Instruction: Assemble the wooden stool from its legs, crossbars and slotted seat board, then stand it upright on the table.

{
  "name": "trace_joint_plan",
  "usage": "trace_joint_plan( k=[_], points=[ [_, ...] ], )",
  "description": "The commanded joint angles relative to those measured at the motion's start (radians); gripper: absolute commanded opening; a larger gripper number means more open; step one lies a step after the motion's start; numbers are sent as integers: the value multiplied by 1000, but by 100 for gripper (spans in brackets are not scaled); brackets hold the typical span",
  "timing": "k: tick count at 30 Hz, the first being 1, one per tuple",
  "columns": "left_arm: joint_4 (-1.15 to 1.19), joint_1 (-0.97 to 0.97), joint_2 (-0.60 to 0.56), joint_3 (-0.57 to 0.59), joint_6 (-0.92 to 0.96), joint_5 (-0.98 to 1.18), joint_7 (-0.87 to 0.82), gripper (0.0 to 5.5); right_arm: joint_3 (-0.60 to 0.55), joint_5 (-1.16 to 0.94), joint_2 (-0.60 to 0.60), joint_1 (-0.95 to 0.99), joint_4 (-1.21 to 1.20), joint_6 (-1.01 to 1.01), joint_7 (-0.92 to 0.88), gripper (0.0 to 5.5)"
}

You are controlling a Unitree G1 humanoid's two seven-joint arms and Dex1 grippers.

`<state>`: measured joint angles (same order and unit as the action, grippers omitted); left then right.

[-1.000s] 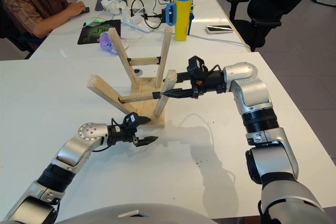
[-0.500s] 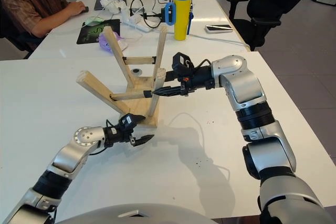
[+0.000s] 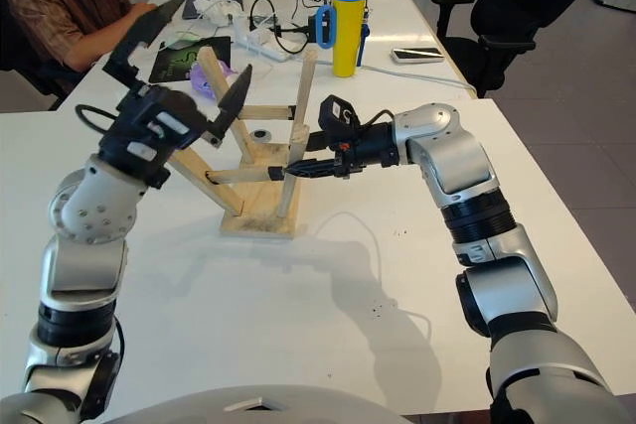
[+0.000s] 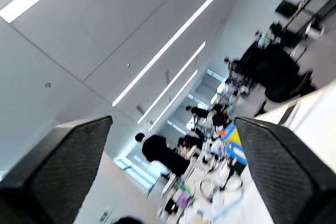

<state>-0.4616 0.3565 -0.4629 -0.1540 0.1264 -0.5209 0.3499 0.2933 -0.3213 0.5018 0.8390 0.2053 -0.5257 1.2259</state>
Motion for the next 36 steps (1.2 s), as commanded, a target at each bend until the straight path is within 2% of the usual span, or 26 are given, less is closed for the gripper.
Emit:
trace_joint_plan(
  k=[1,4,6,11,13,14,17,20,21,24,28,32,35,36],
  points=[
    [152,-154,-74,-203,58,-209,120,431,73,69,-23,-31,68,-25,-11,204],
    [215,-225,-87,-291,63,-248,185,431,81,73,-36,-24,86,-14,-16,204],
    [227,-209,-58,-267,67,-227,151,431,83,75,-43,-23,96,-4,-19,204],
    [159,-88,65,-100,44,-51,26,431,72,75,-53,-33,98,11,-27,204],
    [59,-78,192,66,40,262,18,431,49,64,-63,-41,94,43,-38,204],
    [14,-109,209,113,3,395,46,431,25,51,-73,-46,92,70,-49,204],
    [-27,-260,155,164,-82,596,175,431,-38,14,-95,-58,77,124,-65,204],
    [14,-414,70,197,-185,656,280,431,-72,5,-96,-65,67,167,-86,204],
    [30,-449,56,207,-219,675,305,431,-85,2,-99,-64,67,174,-94,233],
    [83,-534,19,201,-315,691,365,431,-106,-7,-93,-62,46,173,-96,278],
    [198,-524,34,159,-242,726,375,431,-141,-14,-76,-43,14,186,-101,342],
    [318,-463,74,81,-111,696,339,431,-183,-48,-55,-47,-36,146,-93,345],
    [394,-442,93,45,-89,646,301,431,-280,-193,-57,-41,-98,24,-87,345],
    [417,-432,100,45,-82,633,281,431,-317,-241,-59,-27,-112,-13,-98,326]
  ],
)
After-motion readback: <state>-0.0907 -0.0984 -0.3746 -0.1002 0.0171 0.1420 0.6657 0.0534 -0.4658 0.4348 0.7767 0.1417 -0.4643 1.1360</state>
